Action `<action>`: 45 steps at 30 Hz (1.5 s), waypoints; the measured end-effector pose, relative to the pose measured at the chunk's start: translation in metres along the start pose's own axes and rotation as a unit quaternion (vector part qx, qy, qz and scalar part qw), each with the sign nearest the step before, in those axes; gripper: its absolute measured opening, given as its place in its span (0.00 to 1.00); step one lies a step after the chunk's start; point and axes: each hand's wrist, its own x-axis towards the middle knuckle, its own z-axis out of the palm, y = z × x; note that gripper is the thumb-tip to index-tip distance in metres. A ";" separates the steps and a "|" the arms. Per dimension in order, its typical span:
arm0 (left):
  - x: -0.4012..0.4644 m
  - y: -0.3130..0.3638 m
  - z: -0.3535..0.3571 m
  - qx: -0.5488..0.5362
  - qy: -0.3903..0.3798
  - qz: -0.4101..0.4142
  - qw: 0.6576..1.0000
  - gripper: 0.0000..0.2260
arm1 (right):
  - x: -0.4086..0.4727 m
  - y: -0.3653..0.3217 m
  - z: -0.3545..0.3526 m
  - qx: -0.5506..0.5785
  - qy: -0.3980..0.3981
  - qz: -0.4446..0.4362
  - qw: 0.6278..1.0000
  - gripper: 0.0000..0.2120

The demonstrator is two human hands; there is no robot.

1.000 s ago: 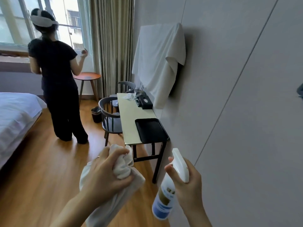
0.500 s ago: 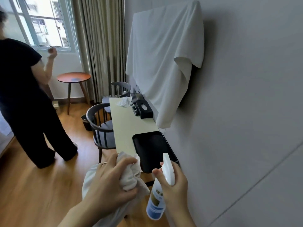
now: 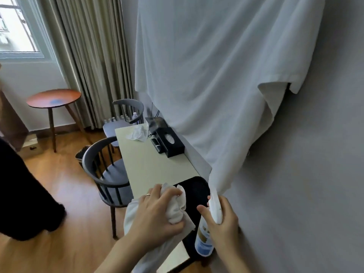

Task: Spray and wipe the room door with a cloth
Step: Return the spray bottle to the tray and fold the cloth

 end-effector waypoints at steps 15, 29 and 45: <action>0.136 -0.119 0.033 -0.039 -0.060 0.102 0.992 0.27 | 0.148 0.067 0.120 -0.039 0.167 0.132 0.976 0.43; 0.163 -0.104 0.067 -0.064 -0.081 0.098 0.990 0.27 | 0.210 0.127 0.131 -0.121 0.186 0.079 0.972 0.37; 0.157 -0.069 0.055 -0.129 -0.074 0.087 0.985 0.26 | 0.143 0.100 0.080 -0.039 0.084 0.285 0.954 0.24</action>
